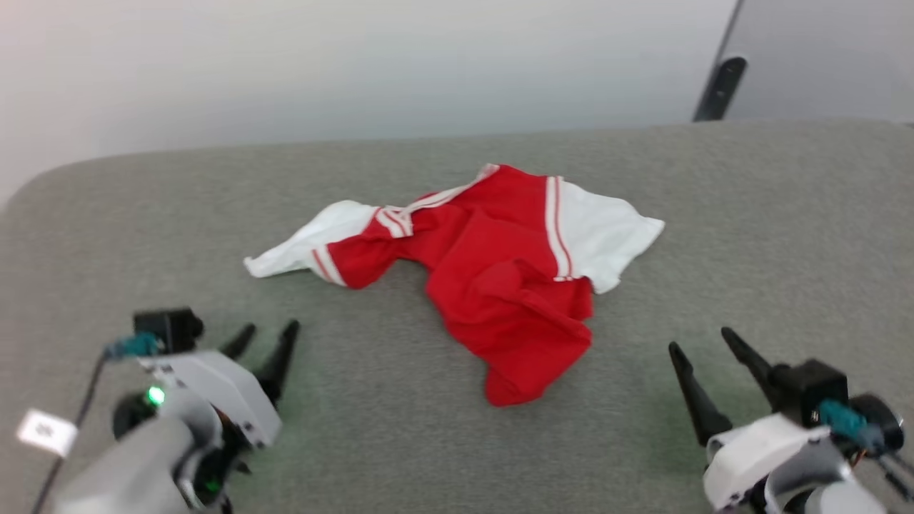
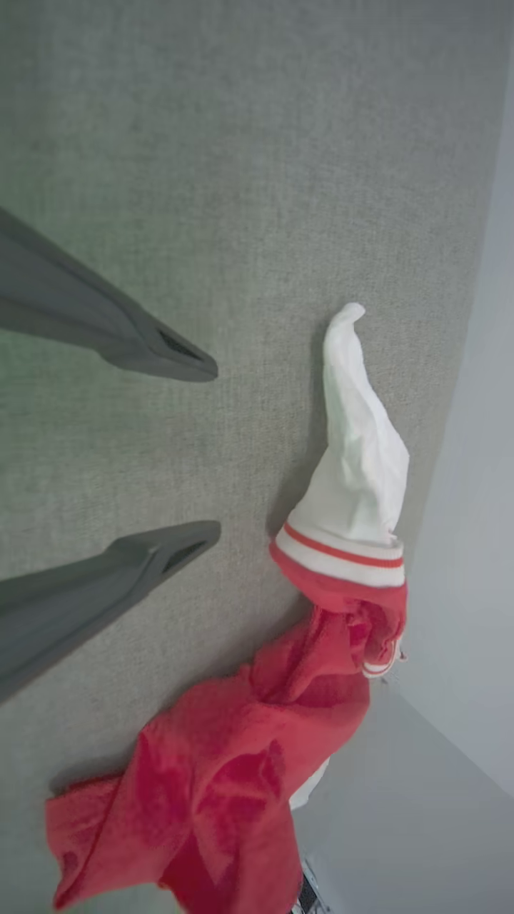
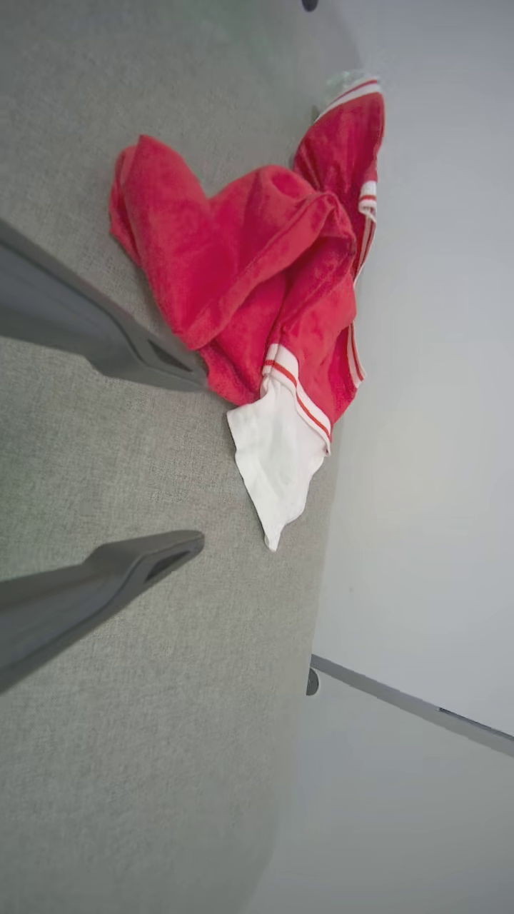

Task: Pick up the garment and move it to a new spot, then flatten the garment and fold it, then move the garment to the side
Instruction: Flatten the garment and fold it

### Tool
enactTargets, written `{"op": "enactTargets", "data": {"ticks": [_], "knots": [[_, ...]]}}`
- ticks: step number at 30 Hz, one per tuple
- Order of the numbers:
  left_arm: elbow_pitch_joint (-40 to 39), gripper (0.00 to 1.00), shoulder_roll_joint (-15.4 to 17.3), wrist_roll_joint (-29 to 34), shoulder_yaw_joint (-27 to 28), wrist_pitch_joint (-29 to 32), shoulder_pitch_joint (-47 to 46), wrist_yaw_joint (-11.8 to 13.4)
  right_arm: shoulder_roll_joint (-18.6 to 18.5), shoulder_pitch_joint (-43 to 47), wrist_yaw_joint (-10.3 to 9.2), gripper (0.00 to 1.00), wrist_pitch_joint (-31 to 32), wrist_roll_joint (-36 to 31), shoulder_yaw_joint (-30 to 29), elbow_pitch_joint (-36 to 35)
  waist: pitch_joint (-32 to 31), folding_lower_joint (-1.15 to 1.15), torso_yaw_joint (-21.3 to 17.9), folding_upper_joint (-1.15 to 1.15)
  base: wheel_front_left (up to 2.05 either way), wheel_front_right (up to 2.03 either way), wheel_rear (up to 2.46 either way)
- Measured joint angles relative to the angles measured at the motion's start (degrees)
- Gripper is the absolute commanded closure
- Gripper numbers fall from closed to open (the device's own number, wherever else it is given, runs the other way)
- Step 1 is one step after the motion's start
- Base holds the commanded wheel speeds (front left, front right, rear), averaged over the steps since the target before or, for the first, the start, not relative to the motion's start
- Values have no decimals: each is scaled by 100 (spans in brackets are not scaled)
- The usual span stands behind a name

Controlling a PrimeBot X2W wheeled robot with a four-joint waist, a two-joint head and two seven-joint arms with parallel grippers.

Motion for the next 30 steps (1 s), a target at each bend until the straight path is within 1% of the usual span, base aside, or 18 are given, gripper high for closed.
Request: {"op": "enactTargets", "data": {"ticks": [3, 5, 7, 9, 11, 15, 18, 21, 22, 27, 30], "knots": [[-510, 0, -67, 91, 256, -140, 470, 288, -356, -306, 0, 0, 450, 89, 171, 13, -49, 0, 211, 0, 0, 0, 0], [-915, 0, -100, 396, 632, -147, 789, 533, -609, -565, 1, 0, 733, 201, 331, 33, -61, 0, 354, 0, 0, 0, 0], [-1381, 0, -163, 829, 1118, -171, 1086, 758, -826, -879, 0, 0, 1006, 430, 469, 102, -60, 0, 498, 0, 0, 0, 0], [-1819, 0, -290, 1317, 1567, -170, 1449, 949, -1141, -1233, 1, 0, 1265, 528, 659, 230, -47, 0, 642, 0, 0, 0, 0], [-2225, 0, -452, 1815, 1972, -170, 1837, 1123, -1380, -1614, 1, 0, 1567, 793, 811, 439, -20, 0, 788, 0, 0, 0, 0], [-2950, 0, -795, 2770, 2671, -170, 2376, 1312, -1909, -2427, 1, 0, 2223, 1258, 1317, 957, 86, 0, 1066, 0, 0, 0, 0], [-3289, 0, -1074, 3354, 2976, -171, 2658, 1298, -2282, -3062, 1, 0, 2689, 1669, 1731, 1370, 237, 0, 1238, 0, 0, 0, 0], [-3301, 0, -1308, 3709, 3008, -170, 2819, 1154, -2666, -3655, 1, 0, 3027, 1979, 2158, 1750, 427, 0, 1403, 0, 0, 0, 0], [-3312, 0, -1411, 3782, 3089, -171, 2833, 1125, -2769, -3854, 1, 0, 3128, 2093, 2271, 1870, 494, 0, 1460, 0, 0, 0, 0], [-3266, 0, -1809, 4087, 3273, -171, 2798, 823, -3187, -4708, 1, 0, 3565, 2486, 2936, 2335, 843, 0, 1773, 0, 0, 0, 0], [-3199, 0, -1970, 4263, 3428, -171, 2746, 671, -3365, -5148, 1, 0, 3683, 2607, 3363, 2503, 1047, 0, 1974, 0, 0, 0, 0]]}}
